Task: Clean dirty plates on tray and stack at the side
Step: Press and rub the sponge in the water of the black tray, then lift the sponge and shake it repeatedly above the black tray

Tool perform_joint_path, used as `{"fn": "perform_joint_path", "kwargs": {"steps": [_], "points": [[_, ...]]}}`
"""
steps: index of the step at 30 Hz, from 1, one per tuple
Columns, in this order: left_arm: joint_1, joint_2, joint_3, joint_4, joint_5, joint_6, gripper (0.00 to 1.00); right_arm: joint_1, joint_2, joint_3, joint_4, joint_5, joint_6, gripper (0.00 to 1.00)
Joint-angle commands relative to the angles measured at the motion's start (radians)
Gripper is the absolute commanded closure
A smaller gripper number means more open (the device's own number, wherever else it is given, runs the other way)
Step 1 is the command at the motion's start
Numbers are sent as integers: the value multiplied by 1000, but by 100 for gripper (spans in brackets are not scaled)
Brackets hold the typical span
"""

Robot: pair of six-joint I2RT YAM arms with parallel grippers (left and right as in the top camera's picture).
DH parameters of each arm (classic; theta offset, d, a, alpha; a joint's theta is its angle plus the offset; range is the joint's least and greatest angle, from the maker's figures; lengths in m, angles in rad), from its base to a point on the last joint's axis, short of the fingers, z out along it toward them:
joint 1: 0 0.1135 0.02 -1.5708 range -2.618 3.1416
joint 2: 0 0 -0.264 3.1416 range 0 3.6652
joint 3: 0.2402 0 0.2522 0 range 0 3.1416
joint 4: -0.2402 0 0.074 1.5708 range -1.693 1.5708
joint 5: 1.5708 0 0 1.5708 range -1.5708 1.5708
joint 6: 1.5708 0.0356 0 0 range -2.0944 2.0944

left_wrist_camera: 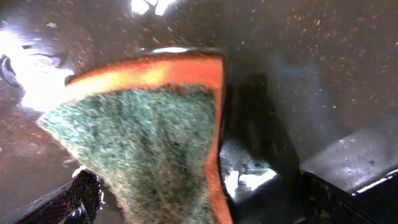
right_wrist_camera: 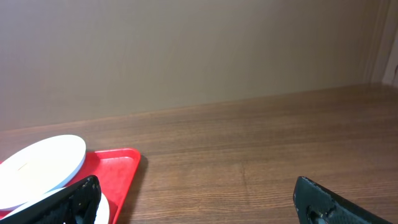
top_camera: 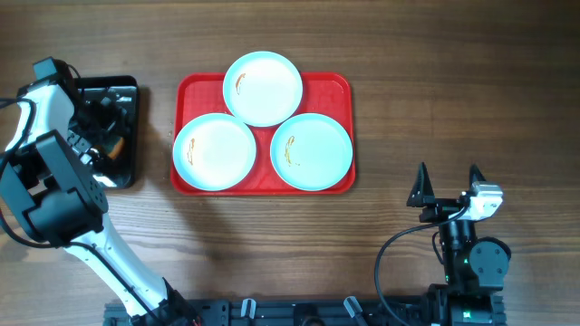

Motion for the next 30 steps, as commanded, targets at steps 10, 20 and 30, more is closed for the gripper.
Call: {"fn": "perform_joint_path", "kwargs": {"steps": [10,20,30], "points": [[5,-9,8,5,-55,1,96,-5,-6,-1,3,14,-12,0],[5,-99,8,-24,-55,1,96,-5,-6,-1,3,14,-12,0],[7,-259,8,-5,126,1,96,-5,-6,-1,3,14,-12,0]]}}
